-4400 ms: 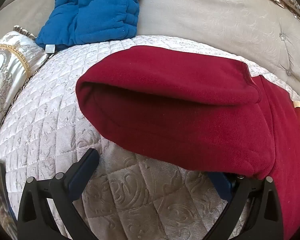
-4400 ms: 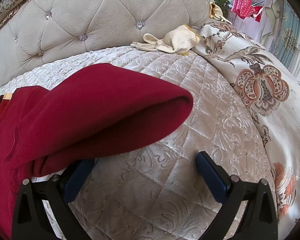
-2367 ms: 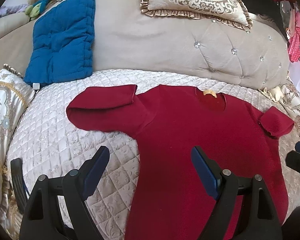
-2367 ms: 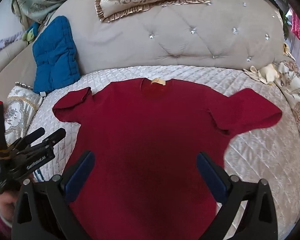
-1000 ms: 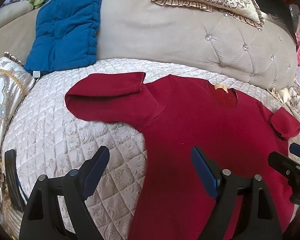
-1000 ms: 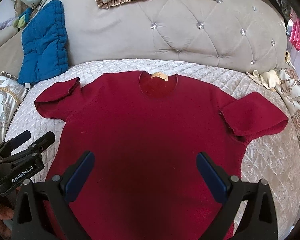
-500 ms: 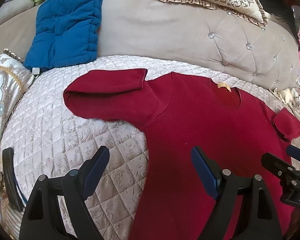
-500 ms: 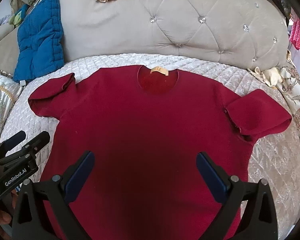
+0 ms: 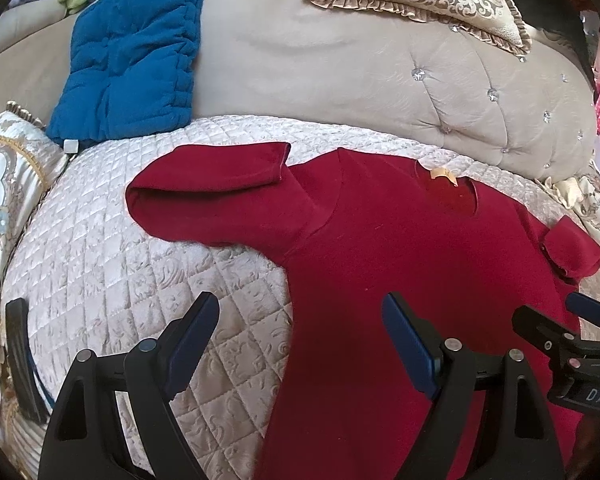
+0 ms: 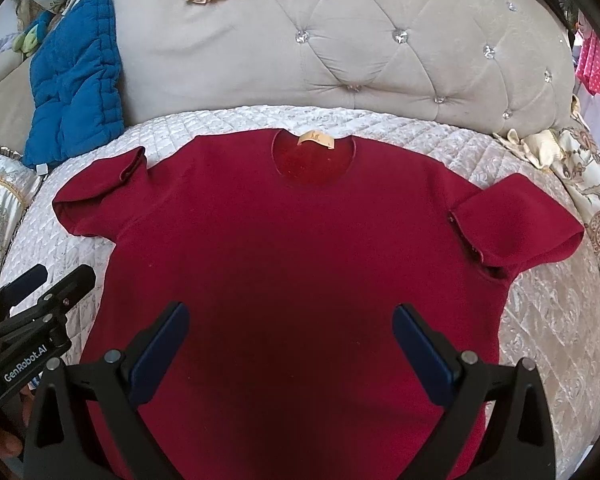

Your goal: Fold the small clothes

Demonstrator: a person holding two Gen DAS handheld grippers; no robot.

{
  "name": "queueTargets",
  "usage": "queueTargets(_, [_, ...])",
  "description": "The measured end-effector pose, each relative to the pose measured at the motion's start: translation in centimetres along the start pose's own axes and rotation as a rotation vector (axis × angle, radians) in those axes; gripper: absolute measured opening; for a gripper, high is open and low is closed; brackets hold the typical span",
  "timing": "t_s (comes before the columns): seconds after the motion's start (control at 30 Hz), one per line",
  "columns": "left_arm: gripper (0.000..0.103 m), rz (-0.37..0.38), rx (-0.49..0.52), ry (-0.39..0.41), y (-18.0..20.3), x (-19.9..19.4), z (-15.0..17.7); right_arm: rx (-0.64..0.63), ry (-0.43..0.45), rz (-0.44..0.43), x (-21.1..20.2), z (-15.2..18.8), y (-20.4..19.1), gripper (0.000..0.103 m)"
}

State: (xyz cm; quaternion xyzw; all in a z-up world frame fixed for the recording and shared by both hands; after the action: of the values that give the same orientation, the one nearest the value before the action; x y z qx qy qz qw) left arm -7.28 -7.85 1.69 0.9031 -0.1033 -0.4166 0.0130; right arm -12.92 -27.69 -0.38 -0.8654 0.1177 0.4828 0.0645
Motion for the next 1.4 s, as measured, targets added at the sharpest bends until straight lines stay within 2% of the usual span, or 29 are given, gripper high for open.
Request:
queueTargets(1.13, [0.065, -0.008, -0.022, -0.009, -0.7, 0.9, 0.0, 0.003, -0.034, -0.005, 1.7, 0.1, -0.7, 0.103])
queueTargets(1.4, [0.065, 0.001, -0.030, -0.019, -1.0, 1.1, 0.3, -0.073, 0.003, 0.096, 1.1, -0.3, -0.9, 0.103])
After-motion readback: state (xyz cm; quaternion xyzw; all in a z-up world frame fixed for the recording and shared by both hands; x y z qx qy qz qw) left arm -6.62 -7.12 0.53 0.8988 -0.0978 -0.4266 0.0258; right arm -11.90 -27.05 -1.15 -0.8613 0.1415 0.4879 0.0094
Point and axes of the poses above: each gripper's, at about its wrist camera, not at the fingertips, and x roughly the way its jaws point, y to its right, z to its underside, the point moved 9 cm from there along x, roughly the way its jaws point, and after that the axes turned 5 degrees about -x, right-handed, at the moved point
